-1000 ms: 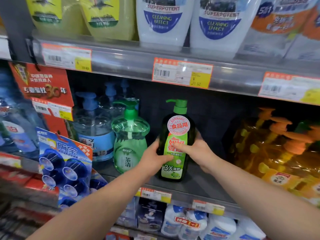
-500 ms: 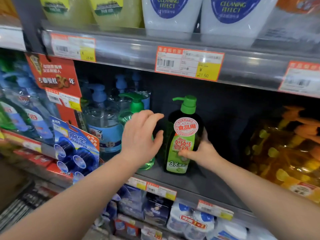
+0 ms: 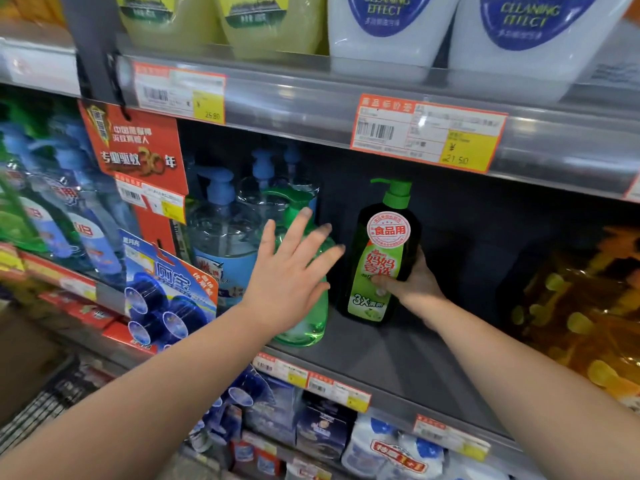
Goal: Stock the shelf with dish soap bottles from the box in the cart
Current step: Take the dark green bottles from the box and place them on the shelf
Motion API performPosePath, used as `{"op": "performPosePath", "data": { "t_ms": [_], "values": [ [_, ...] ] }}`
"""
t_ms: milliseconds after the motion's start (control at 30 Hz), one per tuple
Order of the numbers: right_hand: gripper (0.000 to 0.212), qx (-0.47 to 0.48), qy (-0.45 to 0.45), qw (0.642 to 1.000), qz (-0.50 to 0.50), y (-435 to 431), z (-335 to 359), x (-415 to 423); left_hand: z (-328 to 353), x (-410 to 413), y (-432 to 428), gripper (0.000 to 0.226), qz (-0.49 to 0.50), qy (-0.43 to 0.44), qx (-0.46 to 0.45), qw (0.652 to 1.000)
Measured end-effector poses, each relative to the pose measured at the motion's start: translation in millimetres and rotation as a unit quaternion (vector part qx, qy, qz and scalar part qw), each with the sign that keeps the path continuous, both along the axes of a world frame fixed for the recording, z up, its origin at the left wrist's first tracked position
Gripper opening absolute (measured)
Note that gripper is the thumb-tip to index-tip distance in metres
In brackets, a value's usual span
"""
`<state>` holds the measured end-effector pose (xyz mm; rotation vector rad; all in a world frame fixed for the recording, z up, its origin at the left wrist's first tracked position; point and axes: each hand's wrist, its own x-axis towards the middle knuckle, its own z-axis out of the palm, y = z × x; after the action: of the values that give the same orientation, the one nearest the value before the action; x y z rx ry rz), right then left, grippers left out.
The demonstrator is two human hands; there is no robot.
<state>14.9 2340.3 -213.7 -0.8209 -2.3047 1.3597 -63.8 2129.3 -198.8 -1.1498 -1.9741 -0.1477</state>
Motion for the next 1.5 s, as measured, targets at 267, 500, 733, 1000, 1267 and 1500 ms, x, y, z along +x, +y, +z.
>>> {"op": "performPosePath", "data": {
  "t_ms": [267, 500, 733, 1000, 1267, 1500],
  "values": [
    [0.092, -0.011, -0.007, 1.000, 0.007, 2, 2, -12, -3, -4, 1, 0.055, -0.024, 0.005, 0.026, 0.999],
    [0.089, -0.017, -0.040, 0.999, 0.000, -2, 14, -9, -6, -6, -1, 0.049, -0.027, -0.017, 0.022, 0.999],
    [0.083, 0.089, -0.110, 0.990, -0.024, -23, 20, 2, -2, -4, -2, 0.065, -0.029, -0.026, 0.011, 0.999],
    [0.085, 0.301, -0.192, 0.932, 0.053, -41, 34, 58, 16, 10, -12, 0.057, -0.014, -0.074, -0.045, 0.996],
    [0.076, 0.416, -0.255, 0.866, 0.111, -61, 48, 127, 20, 71, -22, 0.050, 0.006, -0.095, -0.107, 0.990],
    [0.075, 0.430, -0.250, 0.851, 0.167, -97, 42, 175, -4, 145, -62, 0.061, 0.080, -0.193, -0.167, 0.964]
  ]
}}
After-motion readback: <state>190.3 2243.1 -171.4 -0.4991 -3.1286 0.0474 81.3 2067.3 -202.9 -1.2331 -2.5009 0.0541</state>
